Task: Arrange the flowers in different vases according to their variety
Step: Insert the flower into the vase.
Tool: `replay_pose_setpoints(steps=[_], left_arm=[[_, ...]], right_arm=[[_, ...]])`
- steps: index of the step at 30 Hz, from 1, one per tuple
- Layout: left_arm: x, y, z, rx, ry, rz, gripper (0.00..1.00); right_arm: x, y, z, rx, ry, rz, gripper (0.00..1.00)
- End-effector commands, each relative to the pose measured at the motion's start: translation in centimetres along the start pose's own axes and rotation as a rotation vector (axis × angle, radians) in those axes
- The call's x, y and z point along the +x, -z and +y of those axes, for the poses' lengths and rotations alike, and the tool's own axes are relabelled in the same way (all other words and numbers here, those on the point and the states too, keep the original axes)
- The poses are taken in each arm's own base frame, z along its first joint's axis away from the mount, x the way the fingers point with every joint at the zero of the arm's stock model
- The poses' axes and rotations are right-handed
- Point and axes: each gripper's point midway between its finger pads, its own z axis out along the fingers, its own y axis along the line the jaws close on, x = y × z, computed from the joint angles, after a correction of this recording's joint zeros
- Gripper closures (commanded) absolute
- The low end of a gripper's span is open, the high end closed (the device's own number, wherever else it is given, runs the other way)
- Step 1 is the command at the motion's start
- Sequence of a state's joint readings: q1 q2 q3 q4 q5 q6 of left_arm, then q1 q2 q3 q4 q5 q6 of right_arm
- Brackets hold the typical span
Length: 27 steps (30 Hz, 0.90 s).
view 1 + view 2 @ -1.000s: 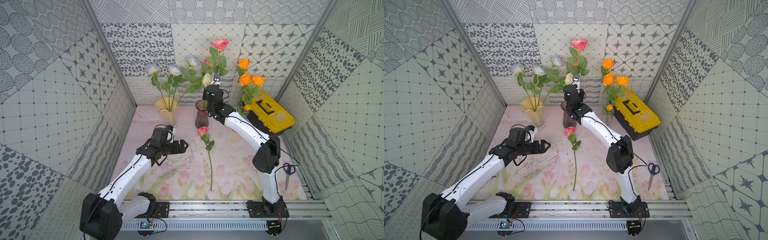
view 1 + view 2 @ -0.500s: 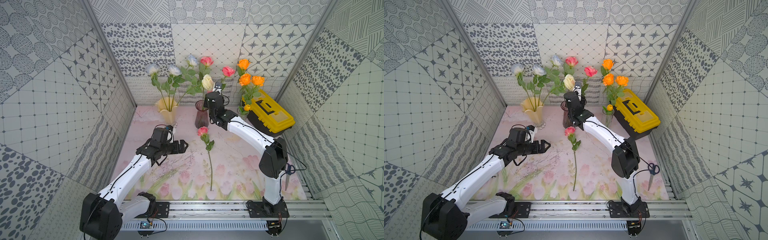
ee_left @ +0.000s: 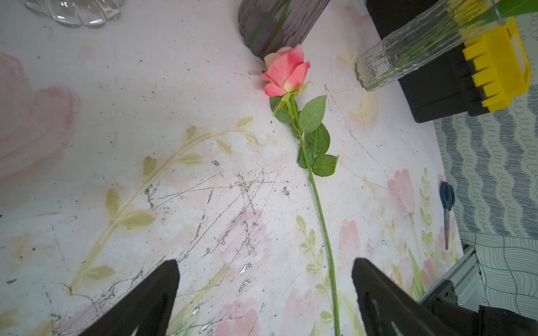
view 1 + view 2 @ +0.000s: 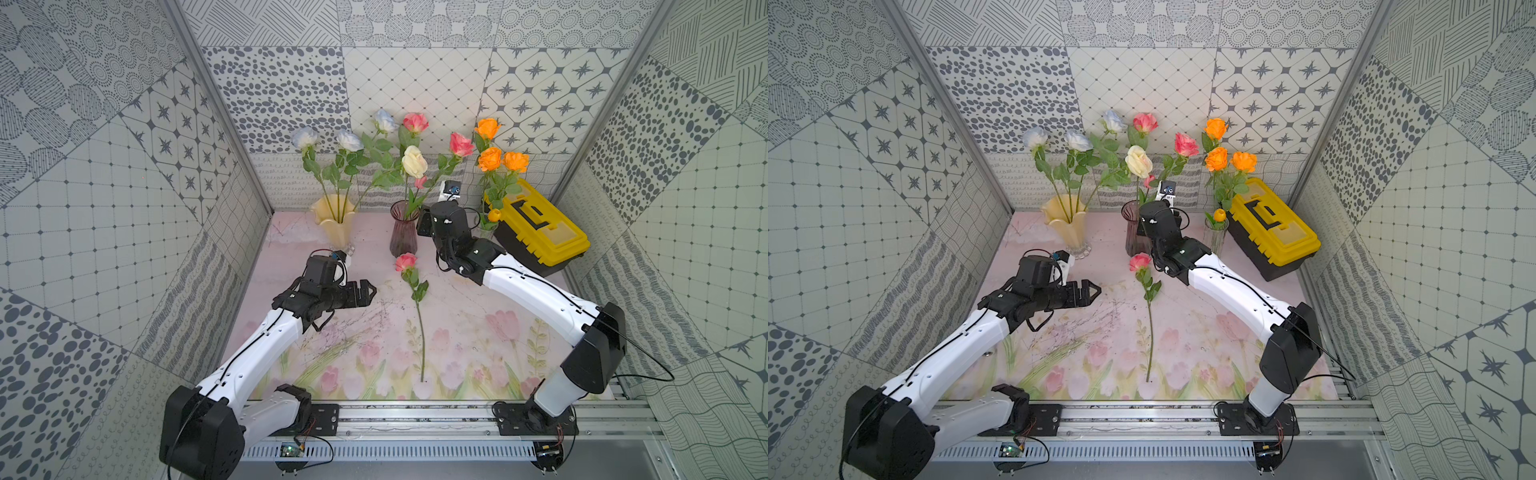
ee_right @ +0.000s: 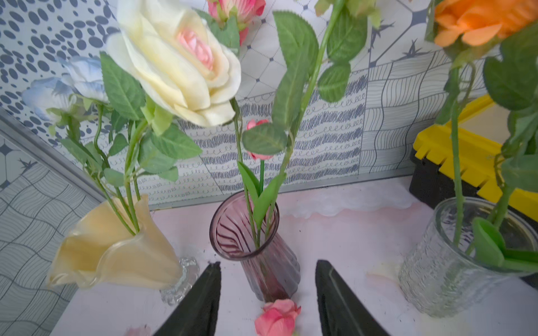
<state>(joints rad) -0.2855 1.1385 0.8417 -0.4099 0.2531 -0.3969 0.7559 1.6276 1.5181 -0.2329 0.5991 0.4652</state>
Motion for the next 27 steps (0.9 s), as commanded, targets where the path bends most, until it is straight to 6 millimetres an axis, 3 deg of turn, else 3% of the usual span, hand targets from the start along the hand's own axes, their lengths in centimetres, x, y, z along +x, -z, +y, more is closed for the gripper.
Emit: replay_pose_setpoints(steps=[1,9,20,27], left_arm=[[-0.1,-0.1,0.2,-0.004,-0.01,-0.006,0.02],[0.1,-0.3,0.1,0.008,-0.011,0.011,0.02],[0.2,-0.3,0.2,0.005,-0.012,0.015,0.02],[0.2,-0.3,0.2,0.005,-0.012,0.017,0.02]], right_arm=[[3.1,1.4,-0.3,-0.042,-0.006,0.116,0.44],[11.0,3.4,-1.6,-0.104,0.051,0.393,0.45],[22.9,4.8,-1.4,-0.188,0.1,0.82,0.46],[26.9,4.9,-2.5,-0.136,0.158,0.945,0.48]])
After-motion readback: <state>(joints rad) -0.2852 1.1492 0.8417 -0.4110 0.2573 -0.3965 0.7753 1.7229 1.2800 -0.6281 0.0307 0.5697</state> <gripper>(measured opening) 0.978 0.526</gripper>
